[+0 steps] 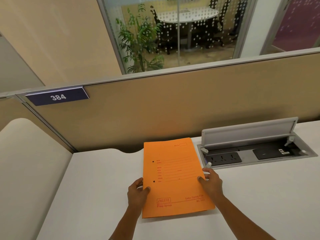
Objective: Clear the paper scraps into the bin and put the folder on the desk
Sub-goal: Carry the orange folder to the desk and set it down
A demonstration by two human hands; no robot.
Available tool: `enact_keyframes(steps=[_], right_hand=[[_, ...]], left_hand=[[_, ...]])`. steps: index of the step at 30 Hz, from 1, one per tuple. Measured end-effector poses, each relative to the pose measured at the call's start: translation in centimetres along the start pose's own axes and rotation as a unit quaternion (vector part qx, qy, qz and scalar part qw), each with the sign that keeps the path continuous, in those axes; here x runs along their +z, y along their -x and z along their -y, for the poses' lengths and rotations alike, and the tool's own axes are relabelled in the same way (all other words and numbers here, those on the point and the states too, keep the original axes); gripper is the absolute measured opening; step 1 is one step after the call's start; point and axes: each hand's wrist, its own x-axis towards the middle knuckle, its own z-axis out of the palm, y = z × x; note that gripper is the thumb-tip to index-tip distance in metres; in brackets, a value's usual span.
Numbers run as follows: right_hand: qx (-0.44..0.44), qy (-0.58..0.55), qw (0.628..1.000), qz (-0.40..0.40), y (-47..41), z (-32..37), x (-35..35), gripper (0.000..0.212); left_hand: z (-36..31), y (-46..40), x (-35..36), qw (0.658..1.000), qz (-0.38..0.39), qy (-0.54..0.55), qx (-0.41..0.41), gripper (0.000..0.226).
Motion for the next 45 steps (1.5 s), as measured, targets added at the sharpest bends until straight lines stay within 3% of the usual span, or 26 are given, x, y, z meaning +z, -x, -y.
enact_keyframes(steps=[4,10,18,20,24,29,37,45], right_hand=[[-0.016,0.029,0.999,-0.007,-0.6,0.2,0.4,0.043],[-0.033,0.079,0.996,-0.004,-0.7,0.3,0.6,0.045],[-0.049,0.147,0.988,-0.017,-1.0,-0.1,0.8,0.029],[-0.055,0.179,0.982,-0.02,-1.0,-0.1,0.8,0.035],[-0.108,0.323,0.94,0.006,-1.3,0.0,0.7,0.061],[-0.173,0.426,0.887,0.036,-1.1,-0.3,0.4,0.071],[-0.206,0.449,0.868,0.05,2.3,-0.5,-2.4,0.078],[-0.216,0.456,0.862,0.044,8.0,-2.5,-7.9,0.076]], left_hand=[[-0.1,-0.6,0.5,0.999,0.008,-0.031,0.006,0.036],[-0.2,-1.0,1.0,0.994,0.012,-0.111,0.017,0.052],[-0.5,-1.1,2.0,0.986,-0.005,-0.167,0.019,0.056],[-0.8,-0.9,2.2,0.984,-0.018,-0.179,0.02,0.059],[-1.6,-0.7,2.3,0.981,-0.027,-0.188,0.033,0.068],[-2.2,-0.2,1.9,0.972,-0.018,-0.228,0.058,0.078],[-5.3,3.2,1.0,0.987,0.083,-0.14,0.014,0.048],[-7.2,11.3,1.9,0.978,0.175,-0.103,0.046,0.035]])
